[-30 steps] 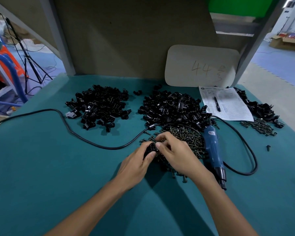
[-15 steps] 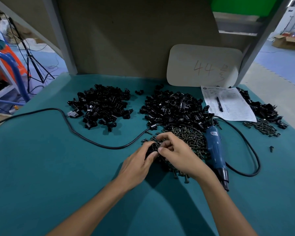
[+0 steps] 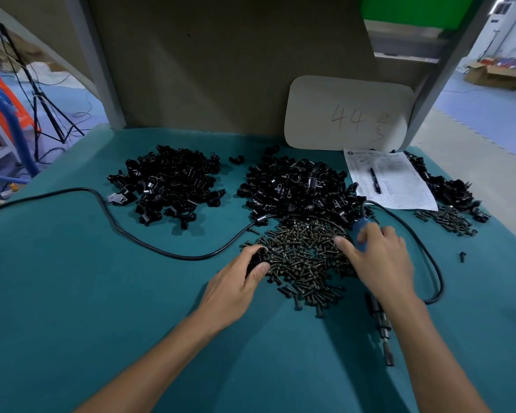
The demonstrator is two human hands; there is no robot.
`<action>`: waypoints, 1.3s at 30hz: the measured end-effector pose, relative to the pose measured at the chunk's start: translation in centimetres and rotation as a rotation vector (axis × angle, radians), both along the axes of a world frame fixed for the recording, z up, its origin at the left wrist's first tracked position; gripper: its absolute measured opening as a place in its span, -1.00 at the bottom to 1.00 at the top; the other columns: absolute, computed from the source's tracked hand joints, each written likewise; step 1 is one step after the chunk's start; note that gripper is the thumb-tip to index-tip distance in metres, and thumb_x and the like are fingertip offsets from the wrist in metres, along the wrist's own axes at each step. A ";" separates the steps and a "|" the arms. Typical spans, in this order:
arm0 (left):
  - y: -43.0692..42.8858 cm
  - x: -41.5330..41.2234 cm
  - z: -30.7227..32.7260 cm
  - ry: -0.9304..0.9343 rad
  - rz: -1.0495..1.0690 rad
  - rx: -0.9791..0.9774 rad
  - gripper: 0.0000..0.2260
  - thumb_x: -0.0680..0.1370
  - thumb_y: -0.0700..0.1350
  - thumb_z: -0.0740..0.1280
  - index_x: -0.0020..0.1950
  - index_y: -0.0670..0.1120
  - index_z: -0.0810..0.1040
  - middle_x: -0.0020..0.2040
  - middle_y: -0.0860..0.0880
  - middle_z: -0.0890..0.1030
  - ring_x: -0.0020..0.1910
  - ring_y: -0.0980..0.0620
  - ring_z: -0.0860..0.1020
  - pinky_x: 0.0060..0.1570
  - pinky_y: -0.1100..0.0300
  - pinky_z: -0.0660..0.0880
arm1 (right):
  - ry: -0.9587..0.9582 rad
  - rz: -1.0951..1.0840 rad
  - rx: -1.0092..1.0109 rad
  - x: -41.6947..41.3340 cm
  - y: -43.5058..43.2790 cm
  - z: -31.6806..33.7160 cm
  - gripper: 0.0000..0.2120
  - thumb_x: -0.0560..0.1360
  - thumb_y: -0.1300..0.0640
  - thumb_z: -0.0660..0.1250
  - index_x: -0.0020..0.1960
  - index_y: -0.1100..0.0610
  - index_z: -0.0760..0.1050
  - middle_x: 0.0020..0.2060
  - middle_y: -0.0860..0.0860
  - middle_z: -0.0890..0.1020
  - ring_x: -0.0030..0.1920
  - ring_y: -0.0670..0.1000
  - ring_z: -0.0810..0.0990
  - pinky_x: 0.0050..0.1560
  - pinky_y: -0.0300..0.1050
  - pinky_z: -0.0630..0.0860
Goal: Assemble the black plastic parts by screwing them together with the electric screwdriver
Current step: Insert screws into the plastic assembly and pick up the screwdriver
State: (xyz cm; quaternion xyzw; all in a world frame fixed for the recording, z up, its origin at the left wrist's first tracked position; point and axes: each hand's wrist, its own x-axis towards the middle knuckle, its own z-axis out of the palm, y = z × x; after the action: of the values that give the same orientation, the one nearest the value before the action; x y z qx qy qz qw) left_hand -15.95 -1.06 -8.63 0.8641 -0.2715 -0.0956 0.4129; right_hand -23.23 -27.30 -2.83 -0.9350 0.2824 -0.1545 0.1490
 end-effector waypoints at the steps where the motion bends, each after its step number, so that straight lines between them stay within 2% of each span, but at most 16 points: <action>1: -0.1 0.0 0.0 -0.002 0.000 -0.001 -0.51 0.61 0.39 -0.02 0.49 0.24 0.21 0.24 -0.13 0.58 0.16 -0.13 0.57 0.05 -0.03 0.51 | 0.113 -0.049 0.006 -0.5 -1.1 -0.2 -0.43 0.50 -0.37 0.33 0.20 0.09 0.38 0.11 0.10 0.48 0.08 0.18 0.48 -0.08 0.02 0.41; 3: -0.1 0.1 0.0 -0.005 0.001 0.004 -0.50 0.61 0.39 -0.02 0.49 0.24 0.20 0.26 -0.13 0.57 0.18 -0.13 0.57 0.11 -0.07 0.51 | 0.286 -0.075 0.074 -1.1 -2.5 -0.8 -0.32 0.49 -0.33 0.39 0.35 0.08 0.23 0.23 0.18 0.49 0.15 0.28 0.52 -0.03 0.10 0.41; 6: 0.0 0.1 -0.2 -0.016 0.003 0.008 -0.49 0.60 0.41 -0.03 0.50 0.25 0.21 0.25 -0.13 0.58 0.15 -0.12 0.58 0.09 -0.08 0.53 | 0.284 -0.094 0.189 -1.4 -3.9 -1.2 -0.25 0.49 -0.26 0.45 0.46 0.07 0.20 0.20 0.18 0.59 0.12 0.26 0.57 -0.06 0.06 0.38; 8: 0.0 0.2 -0.4 -0.033 0.000 0.023 -0.49 0.59 0.42 -0.04 0.49 0.27 0.20 0.23 -0.08 0.59 0.06 -0.04 0.60 -0.05 0.00 0.49 | 0.149 -0.105 0.394 -1.7 -4.7 -1.1 -0.26 0.50 -0.16 0.49 0.50 0.16 0.29 0.14 0.15 0.60 0.09 0.22 0.58 -0.02 0.06 0.46; 10: 0.0 0.3 -0.5 -0.054 -0.007 0.040 -0.50 0.59 0.42 -0.05 0.48 0.28 0.19 0.21 -0.02 0.59 -0.03 0.03 0.57 -0.16 0.13 0.40 | -0.106 -0.112 0.751 -2.2 -5.2 -0.9 -0.56 0.54 0.00 0.47 0.30 0.23 0.51 0.03 0.14 0.62 -0.08 0.13 0.60 -0.07 0.06 0.55; 11: -0.1 0.3 -0.6 -0.063 -0.011 0.050 -0.51 0.59 0.42 -0.05 0.48 0.29 0.18 0.20 -0.01 0.59 -0.08 0.06 0.55 -0.19 0.15 0.37 | -0.238 -0.142 0.921 -2.5 -5.2 -0.9 -0.71 0.57 0.05 0.44 0.17 0.24 0.55 -0.05 0.14 0.62 -0.18 0.08 0.58 -0.12 0.02 0.54; 12: -0.1 0.4 -0.6 -0.070 -0.015 0.060 -0.51 0.59 0.42 -0.06 0.48 0.30 0.18 0.18 0.01 0.59 -0.14 0.10 0.50 -0.20 0.16 0.36 | -0.355 -0.177 1.063 -2.7 -5.1 -0.9 -0.77 0.59 0.08 0.39 0.13 0.24 0.55 -0.11 0.13 0.60 -0.22 0.05 0.55 -0.16 -0.02 0.53; 15: -0.1 0.3 -0.7 -0.103 -0.021 0.090 -0.51 0.58 0.44 -0.09 0.47 0.33 0.16 0.19 0.11 0.56 -0.12 0.19 0.43 -0.17 0.16 0.37 | -0.613 -0.185 1.431 -3.2 -3.7 -1.0 -0.76 0.63 -0.02 0.32 0.15 0.14 0.49 -0.17 0.08 0.70 -0.24 0.01 0.66 -0.15 -0.05 0.61; 17: -0.2 0.2 -0.6 -0.128 -0.031 0.111 -0.52 0.58 0.44 -0.11 0.46 0.34 0.15 0.22 0.23 0.50 -0.02 0.22 0.45 -0.10 0.14 0.39 | -0.703 -0.158 1.600 -3.0 -2.2 -1.3 -0.62 0.55 -0.21 0.36 0.12 0.08 0.45 -0.10 0.09 0.74 -0.24 0.02 0.69 -0.07 0.01 0.63; 19: -0.3 0.1 -0.5 -0.165 -0.048 0.136 -0.56 0.59 0.43 -0.11 0.43 0.36 0.15 0.20 0.31 0.44 0.00 0.24 0.47 -0.09 0.14 0.40 | -0.797 -0.181 1.673 -2.3 -0.6 -1.9 -0.50 0.48 -0.30 0.38 0.14 0.09 0.41 -0.12 0.08 0.73 -0.28 0.00 0.65 -0.10 -0.03 0.62; 21: -0.3 0.0 -0.4 -0.212 -0.067 0.163 -0.58 0.60 0.42 -0.13 0.42 0.35 0.15 0.16 0.28 0.47 -0.04 0.22 0.50 -0.15 0.15 0.42 | -0.941 -0.195 1.744 -1.3 0.8 -2.5 -0.53 0.55 -0.24 0.34 0.19 0.11 0.35 -0.22 0.03 0.66 -0.31 -0.04 0.58 -0.21 -0.12 0.60; 24: -0.2 -0.1 -0.4 -0.245 -0.083 0.202 -0.52 0.59 0.43 -0.17 0.44 0.32 0.17 0.17 0.24 0.48 -0.05 0.19 0.51 -0.18 0.18 0.42 | -1.141 -0.224 1.857 0.2 2.2 -2.7 -0.54 0.53 -0.13 0.44 0.20 0.10 0.32 -0.27 -0.03 0.56 -0.31 -0.06 0.55 -0.15 -0.14 0.57; 26: -0.3 -0.2 -0.4 -0.247 -0.084 0.209 -0.50 0.60 0.43 -0.17 0.46 0.30 0.17 0.21 0.25 0.47 -0.04 0.20 0.51 -0.19 0.18 0.40 | -1.221 -0.224 1.861 1.0 2.8 -2.3 -0.52 0.47 -0.05 0.53 0.20 0.08 0.35 -0.29 -0.04 0.56 -0.31 -0.07 0.55 -0.15 -0.12 0.57; 30: -0.3 0.0 -0.4 -0.223 -0.069 0.191 -0.51 0.58 0.44 -0.16 0.44 0.32 0.17 0.18 0.24 0.49 -0.07 0.20 0.49 -0.21 0.19 0.37 | -1.319 -0.237 1.829 2.4 3.2 -1.7 -0.60 0.47 0.08 0.53 0.17 0.08 0.38 -0.31 -0.03 0.56 -0.35 -0.07 0.54 -0.21 -0.12 0.58; 33: -0.3 0.1 -0.5 -0.174 -0.038 0.158 -0.48 0.57 0.46 -0.13 0.46 0.31 0.19 0.18 0.26 0.47 -0.03 0.20 0.46 -0.12 0.11 0.41 | -1.367 -0.246 1.834 2.8 3.0 -1.6 -0.60 0.47 0.09 0.52 0.18 0.08 0.39 -0.29 -0.03 0.56 -0.34 -0.06 0.54 -0.20 -0.13 0.56; 39: -0.3 0.2 -0.5 -0.155 -0.026 0.152 -0.53 0.59 0.42 -0.09 0.43 0.30 0.19 0.03 0.25 0.44 -0.09 0.16 0.45 -0.11 0.08 0.38 | -1.398 -0.270 1.794 3.3 4.0 -1.8 -0.67 0.50 0.07 0.47 0.15 0.08 0.40 -0.31 -0.04 0.54 -0.34 -0.07 0.54 -0.22 -0.16 0.56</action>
State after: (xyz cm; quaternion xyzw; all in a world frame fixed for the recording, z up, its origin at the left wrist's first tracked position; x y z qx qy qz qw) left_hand -15.77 -1.39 -9.11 0.8941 -0.3058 -0.0542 0.3226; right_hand -19.92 -23.35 -4.65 -0.1636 0.2443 -0.3978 0.8691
